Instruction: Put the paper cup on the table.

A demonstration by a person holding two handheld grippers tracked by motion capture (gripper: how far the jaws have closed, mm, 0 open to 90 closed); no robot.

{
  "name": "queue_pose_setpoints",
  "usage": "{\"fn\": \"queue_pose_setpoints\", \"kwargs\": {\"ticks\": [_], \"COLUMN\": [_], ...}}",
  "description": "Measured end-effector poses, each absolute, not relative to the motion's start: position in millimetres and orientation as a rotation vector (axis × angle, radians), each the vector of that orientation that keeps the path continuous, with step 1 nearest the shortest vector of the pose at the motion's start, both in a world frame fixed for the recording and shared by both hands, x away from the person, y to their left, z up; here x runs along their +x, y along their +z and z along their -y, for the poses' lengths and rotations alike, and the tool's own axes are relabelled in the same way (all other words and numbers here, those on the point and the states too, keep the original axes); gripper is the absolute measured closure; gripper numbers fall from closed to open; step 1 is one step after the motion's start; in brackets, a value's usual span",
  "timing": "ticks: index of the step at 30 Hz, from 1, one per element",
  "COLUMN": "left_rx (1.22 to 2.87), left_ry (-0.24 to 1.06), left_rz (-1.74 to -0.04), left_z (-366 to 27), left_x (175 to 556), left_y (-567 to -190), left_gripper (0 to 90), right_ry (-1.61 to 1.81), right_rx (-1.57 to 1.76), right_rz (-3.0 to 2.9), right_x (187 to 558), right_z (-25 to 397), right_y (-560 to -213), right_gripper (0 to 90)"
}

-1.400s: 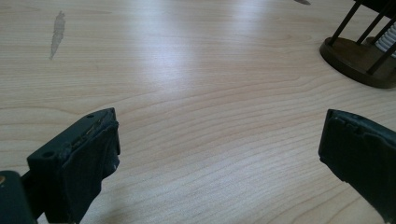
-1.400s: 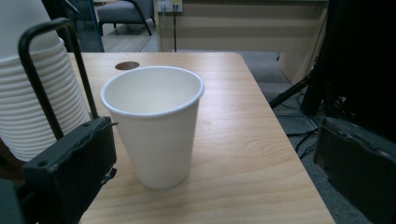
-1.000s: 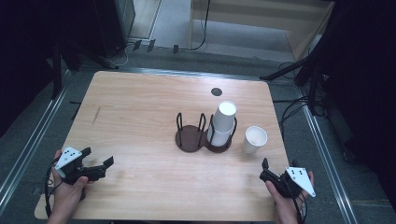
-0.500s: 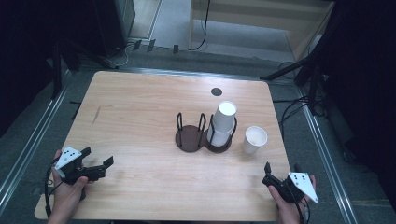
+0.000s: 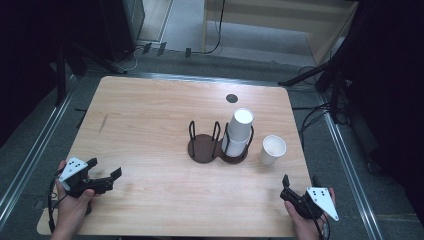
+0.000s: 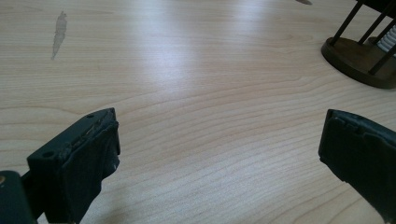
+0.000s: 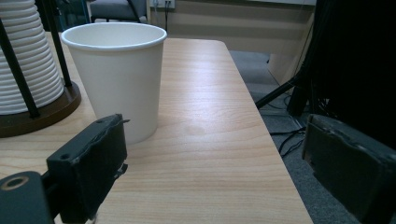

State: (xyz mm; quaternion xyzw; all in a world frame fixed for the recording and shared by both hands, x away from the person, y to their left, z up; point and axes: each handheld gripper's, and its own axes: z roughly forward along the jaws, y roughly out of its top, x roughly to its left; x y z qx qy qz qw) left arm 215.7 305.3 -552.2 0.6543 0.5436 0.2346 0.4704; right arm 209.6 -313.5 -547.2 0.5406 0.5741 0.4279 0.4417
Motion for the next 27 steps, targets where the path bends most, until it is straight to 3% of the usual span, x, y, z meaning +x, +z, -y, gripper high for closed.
{"fn": "queue_pose_setpoints", "kwargs": {"ticks": [27], "left_rx": [1.606], "left_ry": [0.569], "left_rz": [-1.335], "left_z": [-305.2], "left_x": [216.4], "left_y": [-552.2], "left_gripper": [0.0], "right_ry": [1.049], "right_rx": [1.353], "right_rz": [-1.419], "right_x": [210.3], "right_z": [313.2], "right_y": [-547.1], "right_gripper": [7.1]}}
